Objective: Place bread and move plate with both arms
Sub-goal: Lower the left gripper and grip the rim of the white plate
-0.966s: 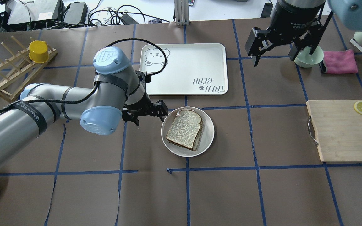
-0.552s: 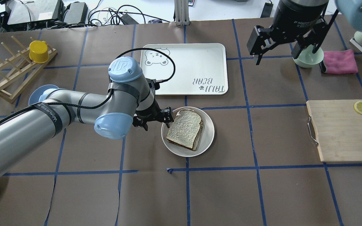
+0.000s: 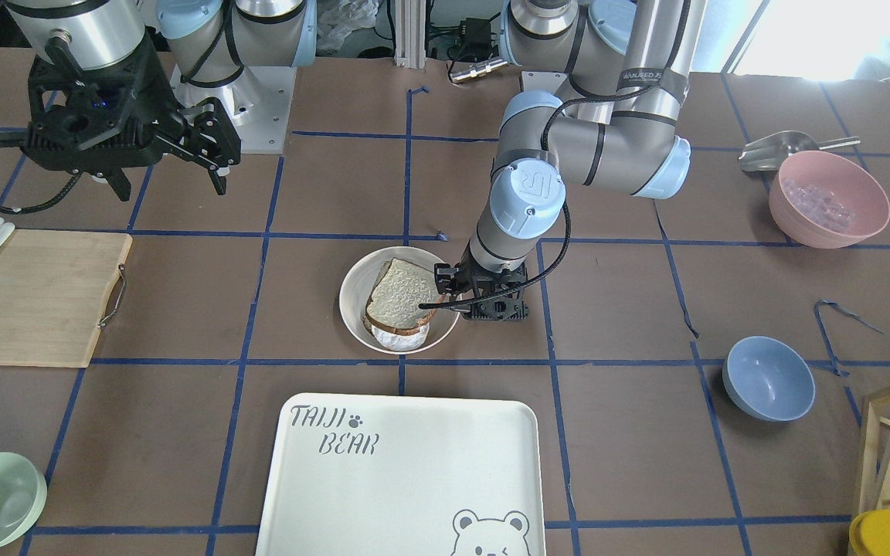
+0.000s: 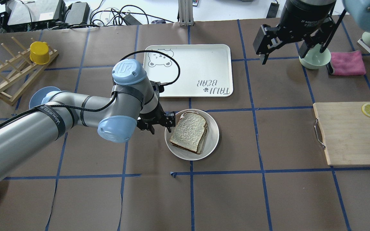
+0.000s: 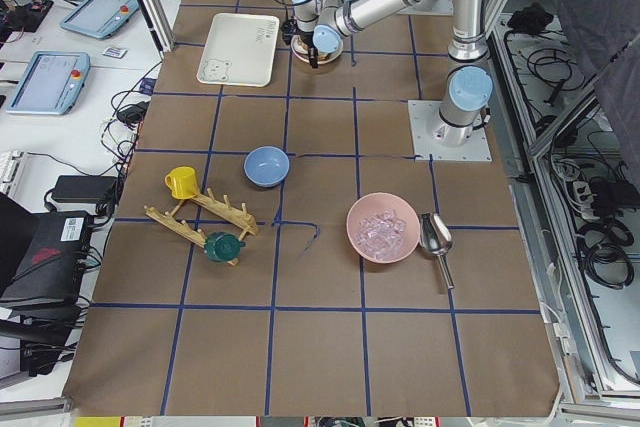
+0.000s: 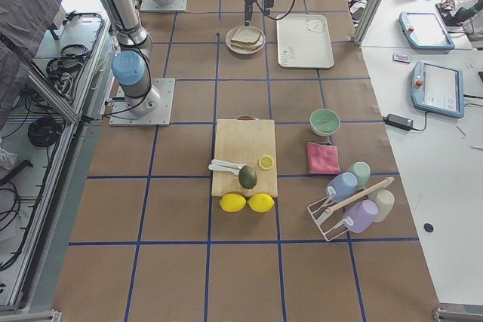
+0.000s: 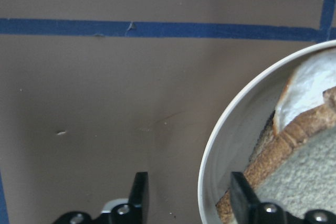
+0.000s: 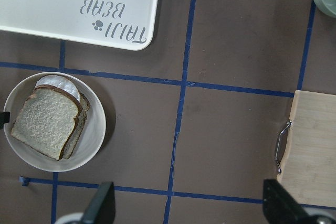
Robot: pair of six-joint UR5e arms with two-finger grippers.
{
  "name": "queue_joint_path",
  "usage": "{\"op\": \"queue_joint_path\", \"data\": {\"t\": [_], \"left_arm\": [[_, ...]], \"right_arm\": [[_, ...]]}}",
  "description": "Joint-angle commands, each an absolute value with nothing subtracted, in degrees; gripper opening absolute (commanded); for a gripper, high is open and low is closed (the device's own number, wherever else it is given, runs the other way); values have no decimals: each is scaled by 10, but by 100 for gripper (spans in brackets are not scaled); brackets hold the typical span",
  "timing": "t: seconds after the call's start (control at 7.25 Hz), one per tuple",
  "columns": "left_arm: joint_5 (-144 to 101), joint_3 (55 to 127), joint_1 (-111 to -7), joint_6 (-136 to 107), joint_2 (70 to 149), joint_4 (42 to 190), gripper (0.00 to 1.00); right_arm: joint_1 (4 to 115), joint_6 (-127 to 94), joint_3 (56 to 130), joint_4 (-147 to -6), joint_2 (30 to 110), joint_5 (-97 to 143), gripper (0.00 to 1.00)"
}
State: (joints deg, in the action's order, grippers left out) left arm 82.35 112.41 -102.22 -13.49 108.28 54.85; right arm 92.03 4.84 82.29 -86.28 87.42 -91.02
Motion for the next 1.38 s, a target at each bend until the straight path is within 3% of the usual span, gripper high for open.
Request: {"op": "queue_joint_path", "data": {"t": [0.0, 0.41, 0.55, 0.69, 0.83, 1.24], "left_arm": [[823, 1124, -1022, -138, 1092, 548, 48], [817, 1124, -1026, -136, 1106, 546, 41], [817, 1125, -1026, -134, 1106, 547, 32], [817, 1125, -1026, -134, 1106, 547, 10], [817, 1125, -1026, -134, 1106, 547, 0], [817, 1126, -1026, -134, 1095, 545, 0]], "right_arm": [[920, 46, 824, -865, 874, -910, 100], [921, 44, 824, -865, 874, -904, 100], [921, 44, 824, -864, 874, -904, 100], [921, 44, 824, -864, 874, -903, 100], [921, 44, 824, -864, 874, -903, 100], [921, 44, 824, -865, 874, -903, 100]]}}
